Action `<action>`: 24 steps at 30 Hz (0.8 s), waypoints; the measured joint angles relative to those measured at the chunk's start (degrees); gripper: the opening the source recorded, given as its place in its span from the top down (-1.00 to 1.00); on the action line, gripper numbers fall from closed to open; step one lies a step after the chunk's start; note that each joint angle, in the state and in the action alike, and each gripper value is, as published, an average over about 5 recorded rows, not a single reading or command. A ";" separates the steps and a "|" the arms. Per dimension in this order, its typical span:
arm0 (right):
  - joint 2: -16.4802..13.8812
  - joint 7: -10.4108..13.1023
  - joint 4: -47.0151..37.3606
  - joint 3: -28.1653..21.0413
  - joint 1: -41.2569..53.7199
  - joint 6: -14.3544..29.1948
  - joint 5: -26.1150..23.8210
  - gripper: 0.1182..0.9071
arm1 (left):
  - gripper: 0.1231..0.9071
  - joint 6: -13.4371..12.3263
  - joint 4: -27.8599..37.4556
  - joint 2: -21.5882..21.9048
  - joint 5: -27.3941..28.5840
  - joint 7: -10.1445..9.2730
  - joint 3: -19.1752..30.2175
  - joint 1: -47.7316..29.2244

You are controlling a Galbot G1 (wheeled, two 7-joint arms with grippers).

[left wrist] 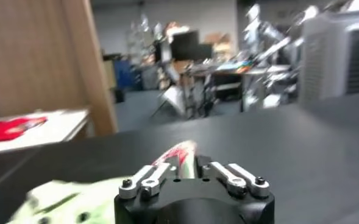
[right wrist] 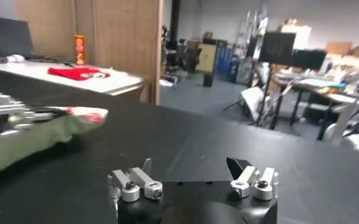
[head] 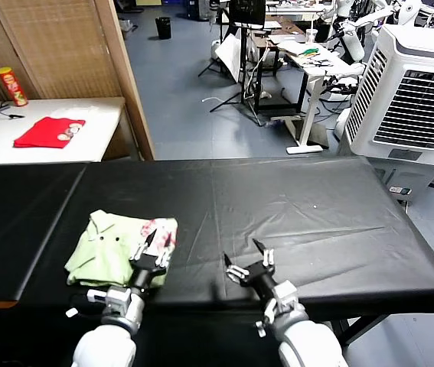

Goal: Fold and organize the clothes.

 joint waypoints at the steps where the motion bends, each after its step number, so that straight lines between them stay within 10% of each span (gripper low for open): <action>1: 0.26 0.50 -0.70 -0.53 0.88 -0.83 1.80 -0.72 | -0.13 -0.92 -0.45 0.26 -0.89 0.37 -0.21 0.25; 6: 2.53 4.35 -5.51 -4.26 6.31 -5.68 13.13 -0.72 | -0.66 -3.00 -3.55 2.11 -5.98 0.32 -2.63 1.30; 18: 11.89 9.33 -20.55 -13.28 19.24 -8.76 25.48 -0.70 | -0.72 -3.45 -8.05 1.83 -10.44 -1.87 -8.79 5.60; 24: 13.37 8.91 -23.50 -13.95 20.96 -8.96 25.30 -0.09 | -0.72 -3.98 -9.14 1.50 -11.22 -1.98 -11.23 7.72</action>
